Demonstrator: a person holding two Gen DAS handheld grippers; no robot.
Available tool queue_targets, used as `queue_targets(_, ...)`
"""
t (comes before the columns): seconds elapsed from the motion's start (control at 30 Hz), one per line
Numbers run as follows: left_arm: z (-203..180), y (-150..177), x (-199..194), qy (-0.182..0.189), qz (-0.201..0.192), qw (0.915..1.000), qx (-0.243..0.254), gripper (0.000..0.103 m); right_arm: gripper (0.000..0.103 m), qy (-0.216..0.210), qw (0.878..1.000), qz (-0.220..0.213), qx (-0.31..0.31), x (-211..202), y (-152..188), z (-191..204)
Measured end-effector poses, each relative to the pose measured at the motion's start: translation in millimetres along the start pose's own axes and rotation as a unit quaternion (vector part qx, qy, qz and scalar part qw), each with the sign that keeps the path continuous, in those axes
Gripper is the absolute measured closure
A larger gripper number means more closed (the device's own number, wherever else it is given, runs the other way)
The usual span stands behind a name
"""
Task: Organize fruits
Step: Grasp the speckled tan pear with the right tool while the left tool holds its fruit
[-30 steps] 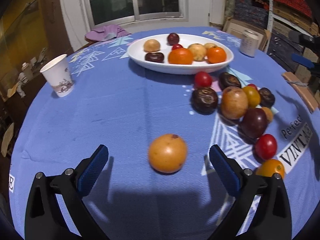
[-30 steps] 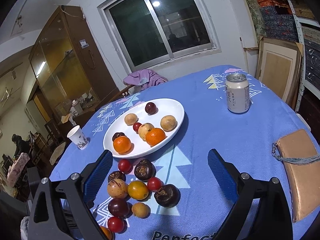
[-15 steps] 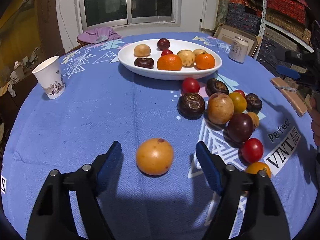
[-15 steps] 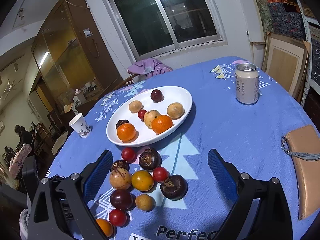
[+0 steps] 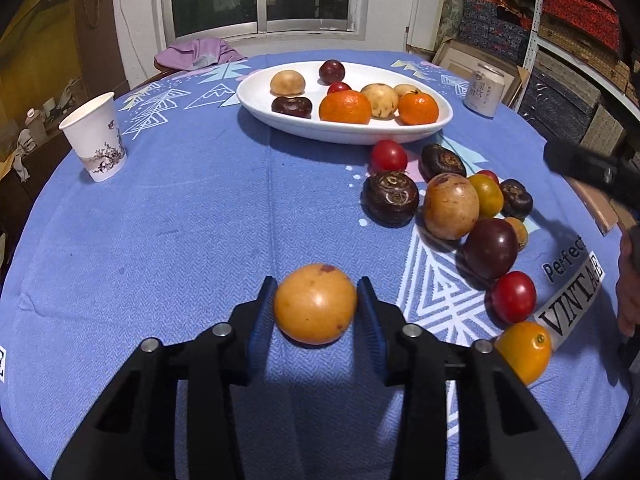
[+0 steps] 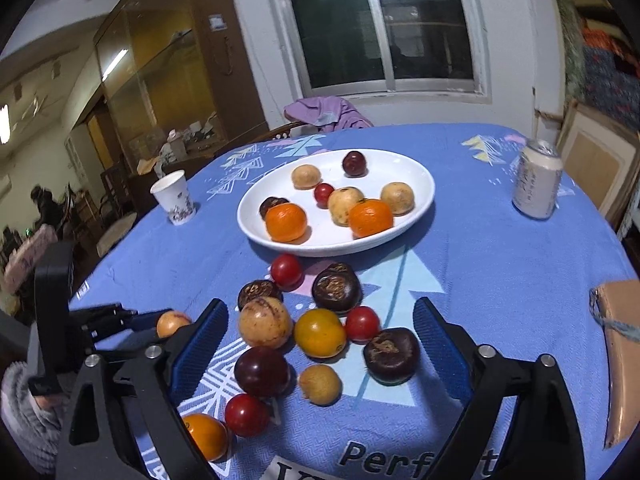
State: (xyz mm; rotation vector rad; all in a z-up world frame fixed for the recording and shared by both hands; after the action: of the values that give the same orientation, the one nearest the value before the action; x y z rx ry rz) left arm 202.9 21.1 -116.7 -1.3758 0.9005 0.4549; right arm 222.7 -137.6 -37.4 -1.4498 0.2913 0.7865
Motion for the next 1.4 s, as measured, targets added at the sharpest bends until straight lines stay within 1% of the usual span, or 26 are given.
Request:
queue_targets(0.03, 0.3, -0.1, -0.1, 0.001, 0.000, 1.0000, -0.001, 0.064, 0.015, 0.005, 1.000, -0.001, -0.015, 0.9, 1.5, 6.8)
queue_targets(0.1, -0.8, -0.1, -0.1, -0.004, 0.000, 1.0000, 0.003, 0.064, 0.022, 0.013, 0.999, 0.005, -0.043, 5.2, 4.9, 20.6)
queue_targets(0.2, -1.6, -0.2, -0.2, -0.008, 0.001, 0.9999, 0.007, 0.064, 0.023, 0.031, 0.996, 0.015, -0.081, 14.4, 8.9, 35.7)
queue_targets(0.3, -2.0, -0.3, -0.6, -0.009, 0.001, 0.9999, 0.008, 0.064, 0.026, 0.035, 0.995, 0.028, -0.093, 24.4, 10.9, 42.6)
queue_targets(0.33, -2.1, -0.2, -0.3, -0.011, 0.001, 0.9999, 0.008, 0.064, 0.029, 0.034, 0.994, 0.033, -0.095, 28.0, 11.5, 44.7)
queue_targets(0.4, -1.8, -0.1, 0.2, -0.012, 0.003, 0.9999, 0.007, 0.064, 0.042, 0.029, 0.993, 0.047, -0.101, 35.3, 13.6, 49.2)
queue_targets(0.47, -1.0, 0.1, 1.5, -0.013, 0.006, 0.9999, 0.005, 0.064, 0.049, 0.026, 0.992, 0.052, -0.110, 39.9, 15.3, 54.0)
queue_targets(0.63, 0.8, 0.7, 3.7, -0.012, 0.011, 0.9999, 0.001, 0.064, 0.049, 0.023, 0.990, 0.051, -0.129, 44.4, 15.8, 62.4)
queue_targets(0.77, 1.1, 0.8, 3.7, -0.012, 0.011, 0.9999, 0.001, 0.064, 0.049, 0.032, 0.985, 0.050, -0.160, 51.3, 16.3, 69.1)
queue_targets(0.87, 1.1, 0.8, 3.8, -0.010, 0.012, 0.9999, 0.000, 0.064, 0.049, 0.035, 0.980, 0.052, -0.190, 56.8, 18.4, 75.8)
queue_targets(0.93, 0.9, 0.9, 4.1, -0.010, 0.012, 0.9999, 0.000, 0.063, 0.055, 0.038, 0.974, 0.056, -0.215, 60.6, 20.3, 79.4)
queue_targets(0.97, 0.9, 0.9, 4.1, -0.010, 0.012, 0.9999, 0.000, 0.063, 0.060, 0.036, 0.973, 0.064, -0.218, 63.2, 21.5, 78.7)
queue_targets(1.1, 1.0, 0.8, 4.3, -0.009, 0.013, 0.9999, -0.001, 0.063, 0.061, 0.024, 0.976, 0.067, -0.206, 62.4, 19.9, 73.3)
queue_targets(1.2, 1.1, 0.7, 4.3, -0.009, 0.013, 0.9999, -0.001, 0.062, 0.061, 0.014, 0.981, 0.067, -0.183, 59.7, 17.5, 69.0)
queue_targets(1.27, 0.9, 0.7, 4.2, -0.008, 0.013, 0.9999, -0.001, 0.062, 0.061, 0.000, 0.986, 0.062, -0.157, 54.8, 13.6, 64.4)
queue_targets(1.33, 0.8, 0.2, 3.9, -0.004, 0.012, 0.9999, -0.003, 0.062, 0.061, -0.027, 0.992, 0.056, -0.112, 46.8, 6.4, 55.8)
queue_targets(1.4, 2.5, -0.8, 2.4, 0.007, 0.009, 0.9999, -0.012, 0.063, 0.061, -0.047, 0.995, 0.055, -0.070, 42.1, 2.0, 45.1)
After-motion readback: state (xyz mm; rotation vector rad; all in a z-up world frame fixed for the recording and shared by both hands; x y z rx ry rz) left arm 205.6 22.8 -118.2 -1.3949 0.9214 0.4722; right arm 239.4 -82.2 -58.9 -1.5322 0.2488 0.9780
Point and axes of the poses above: each gripper's, at about its wrist camera, not at the fingertips, and x roughly the way its jaws point, z to its left, y to its underside, the point moved 6 cm from there along x, roughly the way its jaws point, and after that the axes turned 2 degrees about y, right-handed, at the moved point
